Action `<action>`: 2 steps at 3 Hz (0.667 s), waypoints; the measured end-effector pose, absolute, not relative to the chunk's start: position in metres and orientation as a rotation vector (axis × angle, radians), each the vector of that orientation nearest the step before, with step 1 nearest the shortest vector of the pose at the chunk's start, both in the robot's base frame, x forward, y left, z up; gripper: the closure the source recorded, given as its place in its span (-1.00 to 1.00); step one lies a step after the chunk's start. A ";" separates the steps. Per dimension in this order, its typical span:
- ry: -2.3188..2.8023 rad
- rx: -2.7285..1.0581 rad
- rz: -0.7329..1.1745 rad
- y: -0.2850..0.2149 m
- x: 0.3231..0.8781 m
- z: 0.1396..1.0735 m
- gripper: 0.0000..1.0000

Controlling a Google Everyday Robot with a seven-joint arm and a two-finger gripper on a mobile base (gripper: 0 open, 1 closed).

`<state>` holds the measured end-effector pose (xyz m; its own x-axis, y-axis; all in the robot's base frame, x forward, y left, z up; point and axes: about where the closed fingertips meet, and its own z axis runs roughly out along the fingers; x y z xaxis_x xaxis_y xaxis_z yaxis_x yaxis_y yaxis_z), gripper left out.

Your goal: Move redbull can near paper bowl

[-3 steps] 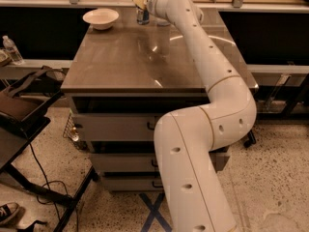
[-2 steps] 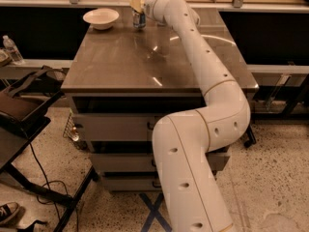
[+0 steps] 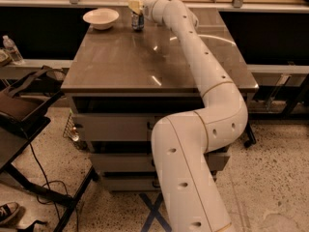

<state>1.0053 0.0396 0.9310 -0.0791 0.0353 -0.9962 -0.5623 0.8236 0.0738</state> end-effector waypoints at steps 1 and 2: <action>1.587 -0.431 0.524 0.043 1.006 0.929 0.03; 1.588 -0.433 0.525 0.046 1.006 0.927 -0.42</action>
Offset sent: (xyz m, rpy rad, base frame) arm 0.0002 0.0024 -0.0015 -0.0003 0.0017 0.0023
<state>1.0058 0.0455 0.9273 -0.0835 0.0340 -0.9959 -0.5667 0.8204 0.0755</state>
